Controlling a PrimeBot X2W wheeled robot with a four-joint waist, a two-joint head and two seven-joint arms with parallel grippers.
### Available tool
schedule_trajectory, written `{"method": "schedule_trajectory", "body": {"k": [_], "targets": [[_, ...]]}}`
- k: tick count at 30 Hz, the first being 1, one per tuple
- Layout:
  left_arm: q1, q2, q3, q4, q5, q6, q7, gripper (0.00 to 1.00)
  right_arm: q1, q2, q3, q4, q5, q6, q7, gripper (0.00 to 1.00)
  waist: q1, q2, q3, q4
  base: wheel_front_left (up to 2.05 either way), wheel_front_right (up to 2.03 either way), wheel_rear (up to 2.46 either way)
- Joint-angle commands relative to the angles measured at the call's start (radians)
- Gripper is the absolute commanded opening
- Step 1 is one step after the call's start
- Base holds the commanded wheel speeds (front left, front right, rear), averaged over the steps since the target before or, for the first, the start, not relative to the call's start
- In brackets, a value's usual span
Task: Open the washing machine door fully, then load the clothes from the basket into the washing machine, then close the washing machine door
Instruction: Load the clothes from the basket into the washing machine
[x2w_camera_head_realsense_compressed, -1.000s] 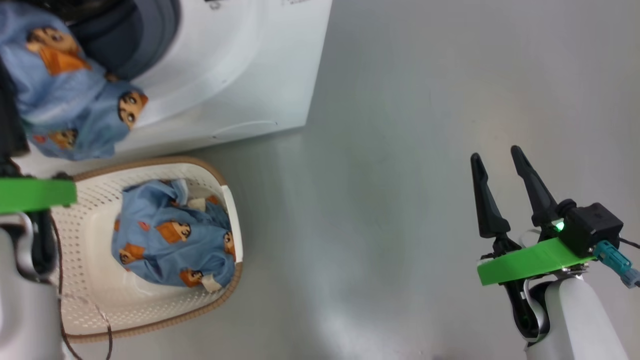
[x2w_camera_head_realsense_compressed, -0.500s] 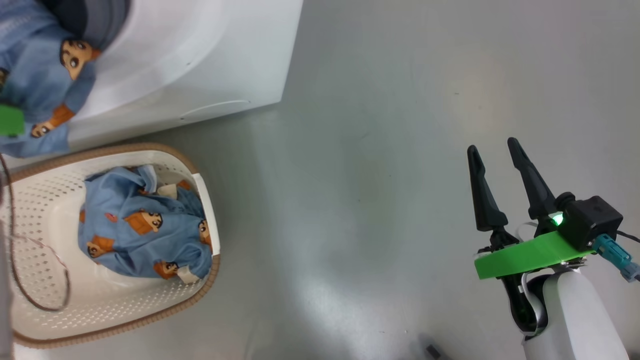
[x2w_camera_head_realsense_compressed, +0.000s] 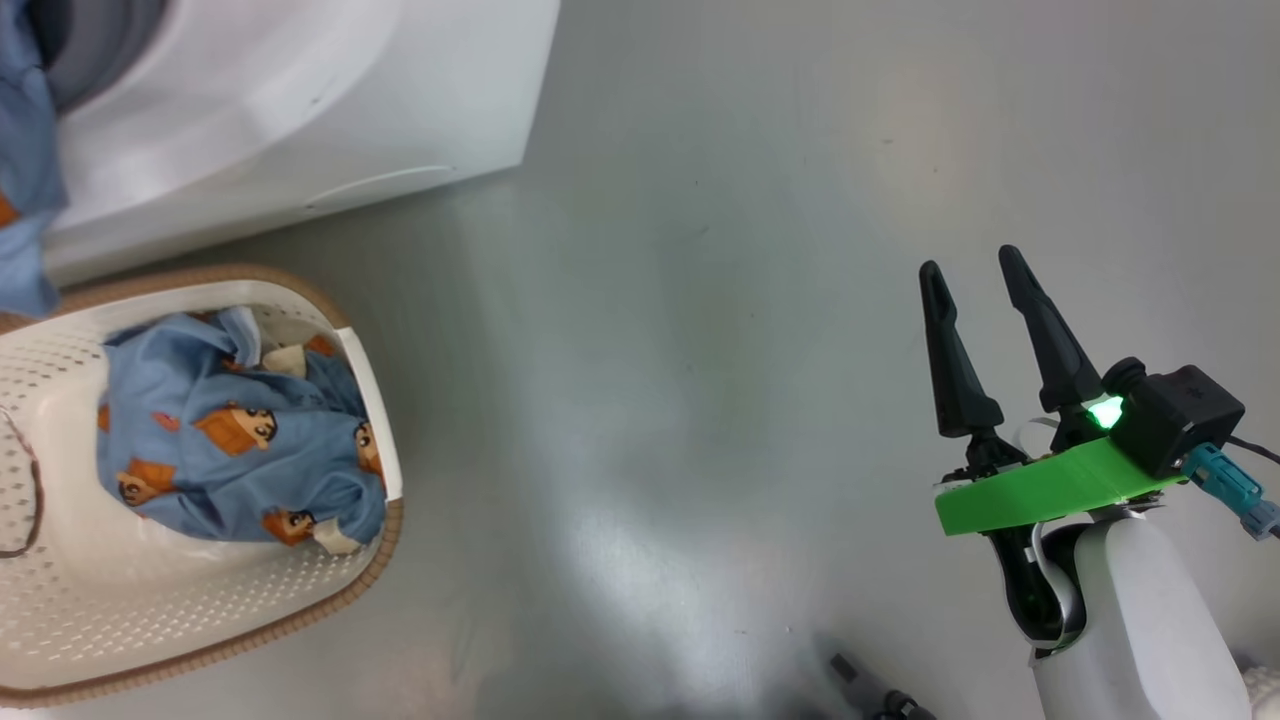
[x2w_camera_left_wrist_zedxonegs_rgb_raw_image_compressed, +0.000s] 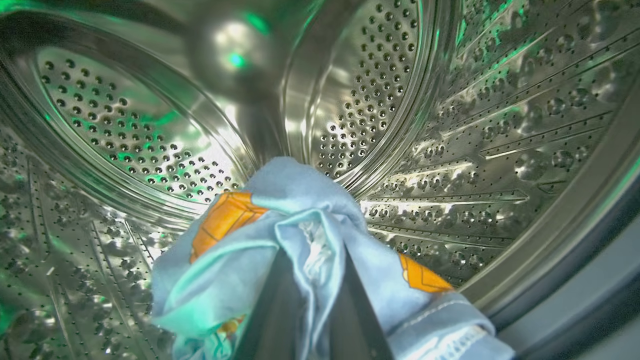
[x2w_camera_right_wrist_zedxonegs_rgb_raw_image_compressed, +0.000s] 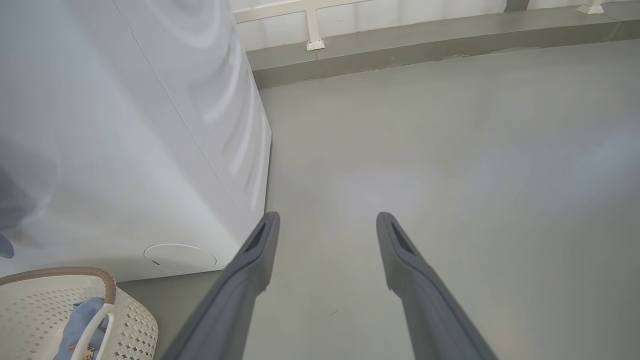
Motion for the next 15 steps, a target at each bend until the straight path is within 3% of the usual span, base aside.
{"method": "schedule_trajectory", "body": {"k": [1, 15], "targets": [[-0.03, 0.066, 0.015, -0.012, -0.008, -0.003, 0.006, 0.0, 0.001, -0.003, 0.028, -0.019, 0.017, 0.002, -0.012, 1.0, 0.0, -0.0001, 0.018, -0.012, 0.0, 0.0, 0.0], [-0.248, 0.142, -0.088, 0.085, -0.127, -0.003, 0.18, 0.0, -0.042, -0.003, 0.066, -0.027, 0.077, 0.002, -0.012, 1.0, 0.0, -0.0001, 0.142, -0.052, 0.0, 0.0, 0.0]]}}
